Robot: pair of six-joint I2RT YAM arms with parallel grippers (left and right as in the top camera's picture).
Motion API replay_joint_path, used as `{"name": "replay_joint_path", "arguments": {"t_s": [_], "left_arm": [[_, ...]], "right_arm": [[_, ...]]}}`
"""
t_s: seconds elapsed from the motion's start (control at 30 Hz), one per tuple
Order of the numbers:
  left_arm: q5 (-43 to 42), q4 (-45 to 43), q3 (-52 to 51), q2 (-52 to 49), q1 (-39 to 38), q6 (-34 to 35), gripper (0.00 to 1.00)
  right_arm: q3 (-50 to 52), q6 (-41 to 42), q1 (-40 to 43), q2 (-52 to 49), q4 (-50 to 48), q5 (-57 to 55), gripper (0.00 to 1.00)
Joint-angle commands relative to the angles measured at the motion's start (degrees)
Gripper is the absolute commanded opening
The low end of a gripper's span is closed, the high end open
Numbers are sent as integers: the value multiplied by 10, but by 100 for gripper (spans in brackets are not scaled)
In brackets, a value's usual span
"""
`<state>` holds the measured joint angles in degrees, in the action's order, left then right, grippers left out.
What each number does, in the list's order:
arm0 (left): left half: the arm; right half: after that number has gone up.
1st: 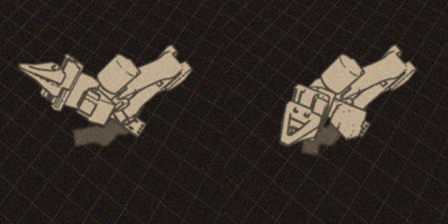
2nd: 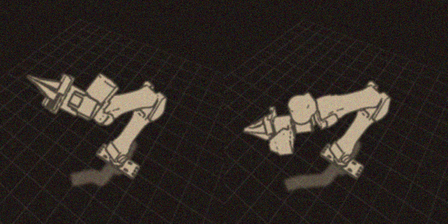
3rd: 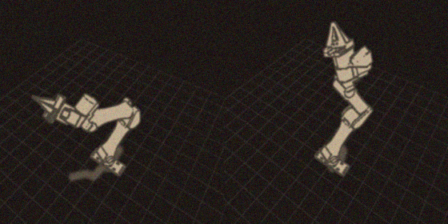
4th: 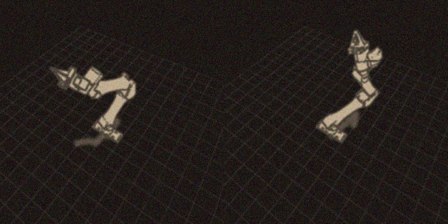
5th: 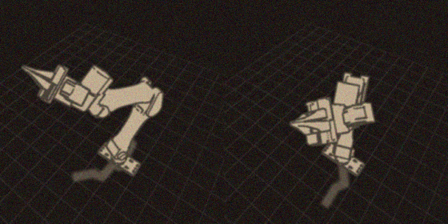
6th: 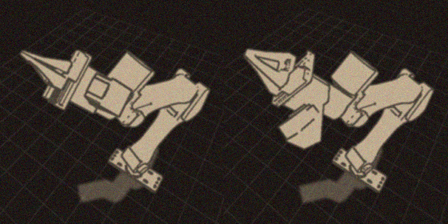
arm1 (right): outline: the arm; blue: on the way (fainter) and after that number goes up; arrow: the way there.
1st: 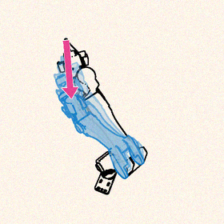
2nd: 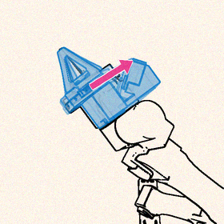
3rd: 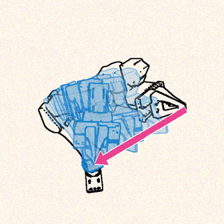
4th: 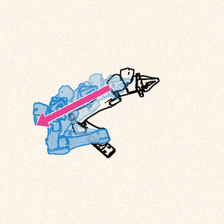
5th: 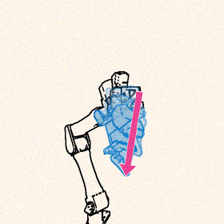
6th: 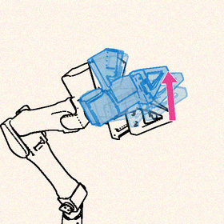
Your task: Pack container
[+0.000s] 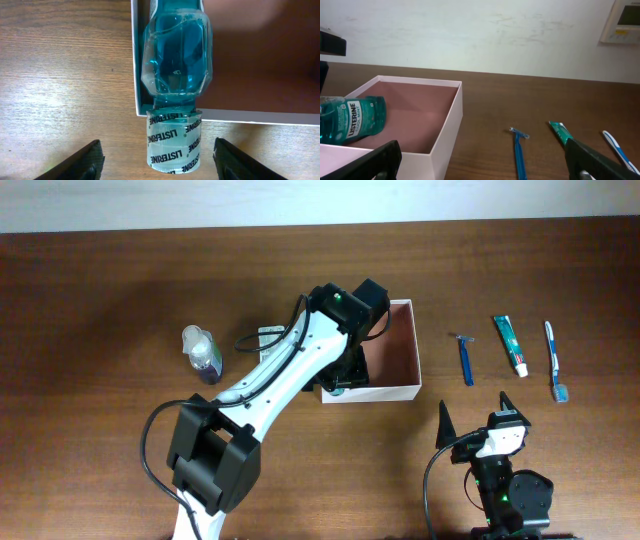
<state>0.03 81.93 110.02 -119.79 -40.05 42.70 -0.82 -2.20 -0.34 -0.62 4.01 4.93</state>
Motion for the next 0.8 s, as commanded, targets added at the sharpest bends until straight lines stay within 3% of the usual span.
{"name": "replay_joint_path", "arguments": {"t_s": [0.0,0.63,0.77], "left_arm": [[4,-3,-5,12,3,1,75],[4,-14,-5,-2,3,1,74],[4,-17,-5,-2,3,1,65]], "right_arm": [[5,-3,4,4,0,-5,99],[5,-3,4,4,0,-5,99],[5,-3,4,4,0,-5,98]]}}
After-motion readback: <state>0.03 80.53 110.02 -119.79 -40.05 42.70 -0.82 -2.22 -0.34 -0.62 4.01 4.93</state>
